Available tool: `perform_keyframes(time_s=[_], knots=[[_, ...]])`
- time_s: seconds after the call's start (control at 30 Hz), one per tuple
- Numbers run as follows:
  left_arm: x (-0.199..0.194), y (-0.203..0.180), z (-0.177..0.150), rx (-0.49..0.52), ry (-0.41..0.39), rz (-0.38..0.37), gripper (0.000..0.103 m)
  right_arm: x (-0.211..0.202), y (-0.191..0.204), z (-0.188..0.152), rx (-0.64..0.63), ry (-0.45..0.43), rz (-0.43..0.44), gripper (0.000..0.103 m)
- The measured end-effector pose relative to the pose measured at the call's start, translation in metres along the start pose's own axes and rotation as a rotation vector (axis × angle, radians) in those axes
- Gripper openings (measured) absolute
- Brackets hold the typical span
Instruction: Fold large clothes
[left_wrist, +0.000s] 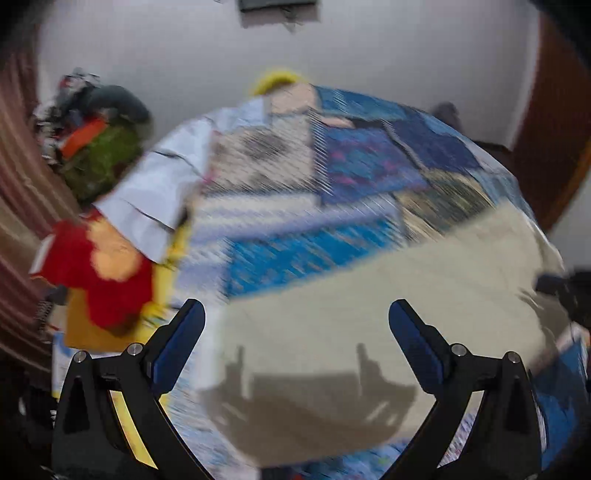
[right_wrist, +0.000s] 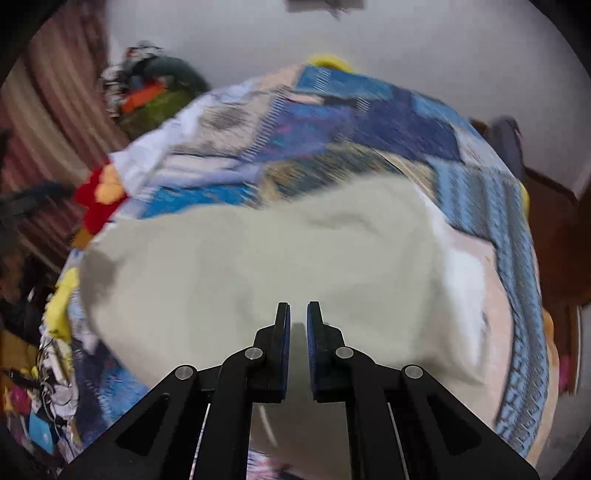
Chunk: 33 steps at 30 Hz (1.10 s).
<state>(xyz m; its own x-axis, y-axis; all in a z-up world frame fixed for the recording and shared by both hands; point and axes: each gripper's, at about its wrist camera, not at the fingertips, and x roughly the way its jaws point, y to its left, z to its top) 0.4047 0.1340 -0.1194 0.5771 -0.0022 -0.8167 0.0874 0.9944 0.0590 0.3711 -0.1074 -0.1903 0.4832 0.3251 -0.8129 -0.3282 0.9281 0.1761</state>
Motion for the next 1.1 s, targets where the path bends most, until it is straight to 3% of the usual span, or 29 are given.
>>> perform_keyframes(time_s=[0.13, 0.2, 0.27, 0.37, 0.43, 0.5, 0.57, 0.63, 0.7, 0.83, 0.97, 1.1], knots=[[0.027, -0.024, -0.038, -0.022, 0.044, -0.101, 0.101, 0.004, 0.054, 0.005, -0.096, -0.019, 0.085, 0.005], [0.048, -0.028, -0.053, -0.05, 0.088, -0.112, 0.101, 0.02, 0.081, 0.002, -0.153, 0.003, 0.113, 0.005], [0.071, -0.021, -0.069, -0.113, 0.128, -0.125, 0.102, 0.04, 0.096, -0.004, -0.197, 0.041, 0.109, 0.005], [0.081, -0.006, -0.085, -0.175, 0.123, -0.15, 0.102, 0.069, 0.099, -0.013, -0.231, 0.074, 0.069, 0.005], [0.079, 0.0, -0.093, -0.166, 0.103, -0.123, 0.102, 0.077, 0.088, -0.015, -0.229, 0.069, 0.045, 0.005], [0.075, 0.006, -0.098, -0.137, 0.089, -0.038, 0.103, 0.077, 0.072, -0.015, -0.222, 0.071, 0.021, 0.005], [0.072, 0.017, -0.104, -0.139, 0.088, -0.001, 0.103, 0.074, 0.056, -0.017, -0.207, 0.073, 0.024, 0.005], [0.073, 0.035, -0.113, -0.171, 0.111, 0.059, 0.103, 0.066, 0.042, -0.019, -0.192, 0.067, 0.023, 0.005], [0.078, 0.05, -0.124, -0.191, 0.147, 0.141, 0.103, 0.055, 0.026, -0.022, -0.185, 0.053, -0.04, 0.005], [0.077, 0.076, -0.149, -0.273, 0.158, 0.132, 0.103, 0.041, -0.011, -0.028, -0.133, 0.053, -0.112, 0.005], [0.065, 0.08, -0.157, -0.26, 0.144, 0.191, 0.103, 0.031, -0.058, -0.043, -0.079, 0.079, -0.226, 0.005], [0.05, 0.088, -0.162, -0.298, 0.129, 0.213, 0.101, 0.008, -0.086, -0.051, 0.026, 0.088, -0.173, 0.005]])
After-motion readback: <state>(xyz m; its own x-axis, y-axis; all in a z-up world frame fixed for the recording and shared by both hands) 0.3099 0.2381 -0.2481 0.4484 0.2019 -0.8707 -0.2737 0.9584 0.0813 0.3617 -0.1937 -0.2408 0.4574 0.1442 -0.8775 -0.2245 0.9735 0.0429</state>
